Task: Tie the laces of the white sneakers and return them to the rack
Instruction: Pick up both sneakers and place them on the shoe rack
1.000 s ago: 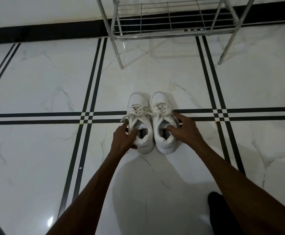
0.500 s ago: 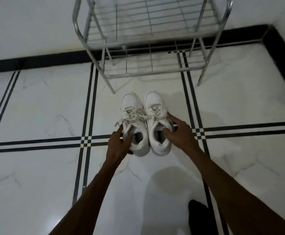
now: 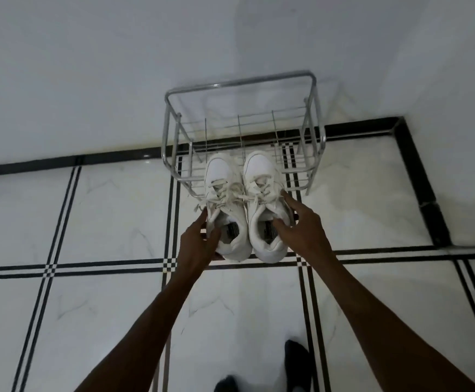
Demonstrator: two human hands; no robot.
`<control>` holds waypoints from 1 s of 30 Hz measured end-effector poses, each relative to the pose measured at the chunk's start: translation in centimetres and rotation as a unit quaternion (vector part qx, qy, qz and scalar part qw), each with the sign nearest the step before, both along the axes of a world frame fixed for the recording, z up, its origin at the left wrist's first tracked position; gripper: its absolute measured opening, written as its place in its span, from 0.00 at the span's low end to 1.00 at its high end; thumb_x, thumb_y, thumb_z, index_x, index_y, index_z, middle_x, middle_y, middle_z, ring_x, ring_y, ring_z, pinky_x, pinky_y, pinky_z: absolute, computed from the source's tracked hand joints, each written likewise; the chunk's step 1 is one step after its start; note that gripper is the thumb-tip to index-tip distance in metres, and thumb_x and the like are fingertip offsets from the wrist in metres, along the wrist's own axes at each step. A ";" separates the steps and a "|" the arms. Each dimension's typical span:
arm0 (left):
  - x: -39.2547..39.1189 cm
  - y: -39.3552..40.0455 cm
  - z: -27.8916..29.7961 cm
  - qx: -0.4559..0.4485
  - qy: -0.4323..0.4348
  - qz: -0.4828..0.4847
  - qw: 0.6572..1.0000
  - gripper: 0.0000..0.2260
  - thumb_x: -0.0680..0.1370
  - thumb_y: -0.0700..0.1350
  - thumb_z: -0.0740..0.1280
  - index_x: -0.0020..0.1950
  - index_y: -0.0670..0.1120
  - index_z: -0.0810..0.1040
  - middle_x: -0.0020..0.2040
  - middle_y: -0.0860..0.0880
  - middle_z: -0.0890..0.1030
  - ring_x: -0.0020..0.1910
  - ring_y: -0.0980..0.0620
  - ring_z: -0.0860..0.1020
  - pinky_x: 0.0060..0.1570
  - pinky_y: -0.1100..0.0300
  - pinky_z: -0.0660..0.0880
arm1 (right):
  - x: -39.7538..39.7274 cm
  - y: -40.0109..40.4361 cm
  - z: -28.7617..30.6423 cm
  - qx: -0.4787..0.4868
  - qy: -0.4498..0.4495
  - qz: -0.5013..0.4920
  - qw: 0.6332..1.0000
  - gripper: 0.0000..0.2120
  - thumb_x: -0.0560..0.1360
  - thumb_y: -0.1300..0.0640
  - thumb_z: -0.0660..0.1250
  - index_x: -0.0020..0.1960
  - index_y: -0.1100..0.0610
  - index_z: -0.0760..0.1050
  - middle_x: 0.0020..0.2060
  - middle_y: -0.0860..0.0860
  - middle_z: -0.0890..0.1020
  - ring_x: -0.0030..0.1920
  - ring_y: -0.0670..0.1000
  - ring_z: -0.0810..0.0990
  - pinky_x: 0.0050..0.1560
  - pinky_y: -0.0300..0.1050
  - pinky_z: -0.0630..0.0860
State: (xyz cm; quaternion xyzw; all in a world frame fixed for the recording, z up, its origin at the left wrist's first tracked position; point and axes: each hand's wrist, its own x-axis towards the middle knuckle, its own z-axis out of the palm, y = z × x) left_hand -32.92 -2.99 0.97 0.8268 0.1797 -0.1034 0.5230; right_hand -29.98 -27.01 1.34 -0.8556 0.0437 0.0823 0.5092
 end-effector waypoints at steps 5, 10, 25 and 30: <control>5.7 -0.1 3.5 -0.006 -0.005 0.008 1.000 0.27 0.81 0.37 0.66 0.80 0.47 0.66 0.53 0.45 0.84 0.33 0.58 0.84 0.33 0.51 0.85 | 5.7 0.0 4.0 -0.006 0.003 0.004 1.000 0.31 0.74 0.59 0.71 0.75 0.55 0.67 0.65 0.54 0.80 0.62 0.52 0.80 0.58 0.42 0.76; 13.9 1.3 2.5 -0.009 0.001 -0.004 1.000 0.28 0.82 0.38 0.65 0.81 0.48 0.64 0.52 0.48 0.84 0.34 0.54 0.84 0.37 0.45 0.85 | 13.1 1.4 2.7 -0.021 0.018 0.010 1.000 0.33 0.74 0.57 0.69 0.77 0.52 0.63 0.67 0.55 0.78 0.64 0.54 0.79 0.61 0.52 0.78; 30.7 5.1 -8.4 -0.030 0.039 0.003 0.999 0.28 0.82 0.36 0.65 0.82 0.45 0.62 0.67 0.39 0.79 0.42 0.49 0.82 0.30 0.61 0.81 | 30.5 5.5 -8.4 -0.028 0.065 0.013 0.997 0.32 0.75 0.60 0.70 0.77 0.58 0.62 0.70 0.57 0.75 0.68 0.50 0.74 0.67 0.47 0.73; 30.9 5.4 -8.5 -0.020 0.064 0.000 0.998 0.31 0.81 0.40 0.69 0.82 0.49 0.63 0.62 0.40 0.82 0.45 0.44 0.85 0.30 0.61 0.82 | 30.4 5.3 -8.8 -0.035 0.081 0.016 0.996 0.33 0.75 0.58 0.72 0.77 0.57 0.63 0.70 0.56 0.75 0.67 0.54 0.77 0.64 0.51 0.77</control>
